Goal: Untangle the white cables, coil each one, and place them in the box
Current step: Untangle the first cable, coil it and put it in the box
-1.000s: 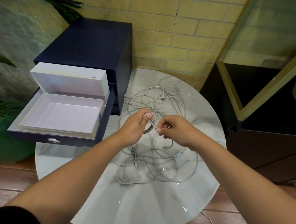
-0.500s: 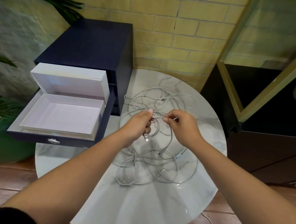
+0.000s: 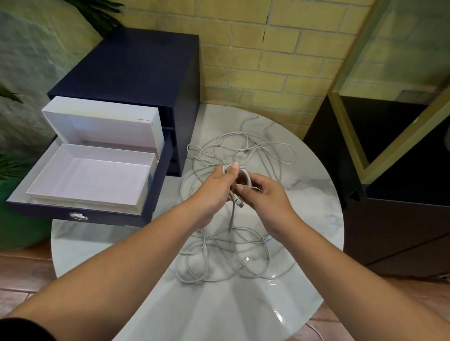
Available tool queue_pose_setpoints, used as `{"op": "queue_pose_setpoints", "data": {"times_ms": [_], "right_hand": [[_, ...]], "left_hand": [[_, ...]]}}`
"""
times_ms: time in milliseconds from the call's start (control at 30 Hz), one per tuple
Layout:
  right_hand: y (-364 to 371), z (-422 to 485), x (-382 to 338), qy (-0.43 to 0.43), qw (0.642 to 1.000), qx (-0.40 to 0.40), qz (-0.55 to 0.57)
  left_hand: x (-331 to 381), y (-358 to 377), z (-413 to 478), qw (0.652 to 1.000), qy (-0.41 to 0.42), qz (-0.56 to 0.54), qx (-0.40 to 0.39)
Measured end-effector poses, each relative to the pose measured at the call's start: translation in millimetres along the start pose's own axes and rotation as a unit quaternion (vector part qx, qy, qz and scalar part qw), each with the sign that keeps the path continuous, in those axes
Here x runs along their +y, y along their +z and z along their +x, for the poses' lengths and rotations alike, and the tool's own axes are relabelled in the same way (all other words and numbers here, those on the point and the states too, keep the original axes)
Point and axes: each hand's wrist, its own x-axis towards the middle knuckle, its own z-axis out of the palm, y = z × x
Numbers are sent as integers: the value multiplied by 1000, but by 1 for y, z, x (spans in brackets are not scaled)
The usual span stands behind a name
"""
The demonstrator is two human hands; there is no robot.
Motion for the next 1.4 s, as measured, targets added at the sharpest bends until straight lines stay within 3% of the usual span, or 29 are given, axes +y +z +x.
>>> {"op": "queue_pose_setpoints", "data": {"times_ms": [133,300,567,800,1000,1133,1233,1333,1400], "right_hand": [[-1,-1,-4,9,999,42,-10],[-4,-1,-8,61,995,29,73],[-8,1,-10,140,975,-16,171],[-5,-2,-18,107,975,-37,191],[-6,-1,-22,132,965,-77,212],[-10,-1,-25,121,981,-101,112],[-10,0,-23,64,996,-45,-32],[-18,4,-19,-34,969,62,-238],[-23,5,-16,-81,949,88,-292]], "left_hand": [[3,-5,-5,995,31,92,-1],[3,-15,-9,976,104,194,-10],[-1,-24,-5,960,165,225,-1],[-5,-27,-3,921,199,313,116],[-2,-25,-6,917,213,320,112],[-4,-26,-7,933,181,296,93],[-4,-26,-7,950,153,261,75],[1,-29,-8,980,105,166,22],[4,-30,-9,991,66,107,-35]]}}
